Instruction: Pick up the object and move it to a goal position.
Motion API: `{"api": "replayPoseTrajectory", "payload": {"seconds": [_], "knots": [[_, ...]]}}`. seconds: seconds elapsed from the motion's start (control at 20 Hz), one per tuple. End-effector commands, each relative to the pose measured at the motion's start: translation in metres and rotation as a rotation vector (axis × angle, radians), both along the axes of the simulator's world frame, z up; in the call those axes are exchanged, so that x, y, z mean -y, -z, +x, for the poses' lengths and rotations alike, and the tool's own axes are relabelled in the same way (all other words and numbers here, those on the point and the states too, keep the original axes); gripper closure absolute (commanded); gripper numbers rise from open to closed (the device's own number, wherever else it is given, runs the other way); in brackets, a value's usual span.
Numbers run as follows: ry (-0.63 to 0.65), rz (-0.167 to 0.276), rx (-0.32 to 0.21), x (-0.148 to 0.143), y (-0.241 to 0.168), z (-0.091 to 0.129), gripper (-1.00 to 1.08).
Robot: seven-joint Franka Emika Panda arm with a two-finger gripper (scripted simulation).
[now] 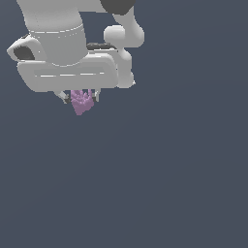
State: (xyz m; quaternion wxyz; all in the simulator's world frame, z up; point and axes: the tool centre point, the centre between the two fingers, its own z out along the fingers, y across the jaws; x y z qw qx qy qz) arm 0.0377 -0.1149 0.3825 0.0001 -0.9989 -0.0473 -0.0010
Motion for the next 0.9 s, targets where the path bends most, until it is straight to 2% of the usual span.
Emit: {"api": "replayPoseTrajectory", "payload": {"seconds": [0.0, 0.4, 0.85], "knots": [[-0.001, 0.0, -0.002, 0.006, -0.02, 0.0, 1.08], [-0.001, 0.0, -0.002, 0.018, -0.057, 0.002, 1.08], [-0.001, 0.0, -0.002, 0.022, -0.068, 0.004, 1.08]]}}
